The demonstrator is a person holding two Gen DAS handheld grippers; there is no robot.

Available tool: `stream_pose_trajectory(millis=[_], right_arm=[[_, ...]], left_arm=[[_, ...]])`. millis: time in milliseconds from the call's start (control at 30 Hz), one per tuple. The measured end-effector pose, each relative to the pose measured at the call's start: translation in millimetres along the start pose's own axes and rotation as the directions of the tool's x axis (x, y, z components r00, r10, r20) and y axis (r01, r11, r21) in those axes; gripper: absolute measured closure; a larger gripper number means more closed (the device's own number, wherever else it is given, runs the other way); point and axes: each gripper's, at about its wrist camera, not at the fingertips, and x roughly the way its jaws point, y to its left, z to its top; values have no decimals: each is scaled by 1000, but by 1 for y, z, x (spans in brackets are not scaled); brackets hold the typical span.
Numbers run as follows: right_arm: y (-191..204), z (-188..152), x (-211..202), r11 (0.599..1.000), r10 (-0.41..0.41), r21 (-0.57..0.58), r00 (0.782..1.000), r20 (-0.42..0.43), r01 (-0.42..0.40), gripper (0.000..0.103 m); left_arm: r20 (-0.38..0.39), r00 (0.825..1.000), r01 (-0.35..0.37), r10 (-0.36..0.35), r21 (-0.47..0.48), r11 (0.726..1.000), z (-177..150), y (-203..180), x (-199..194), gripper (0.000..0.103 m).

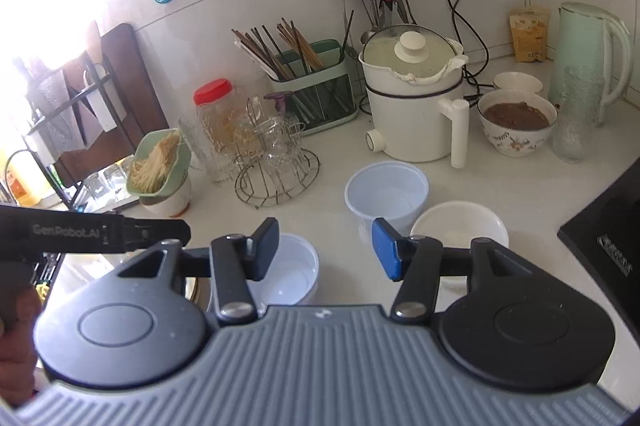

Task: Organize plates and bowls
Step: 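Move the left tool to the light blue plastic bowl by the kettle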

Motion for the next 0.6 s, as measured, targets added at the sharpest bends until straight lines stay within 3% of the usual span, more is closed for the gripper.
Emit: stream_pose_trajectory(millis=[333, 600], right_arm=[[3, -22, -9, 996, -71, 47, 997, 4, 71, 49], [-10, -24, -7, 990, -127, 61, 992, 8, 126, 48]], left_arm=[[-15, 1000, -26, 27, 61, 998, -7, 6, 11, 50], [-49, 999, 0, 3, 79, 997, 3, 0, 31, 50]])
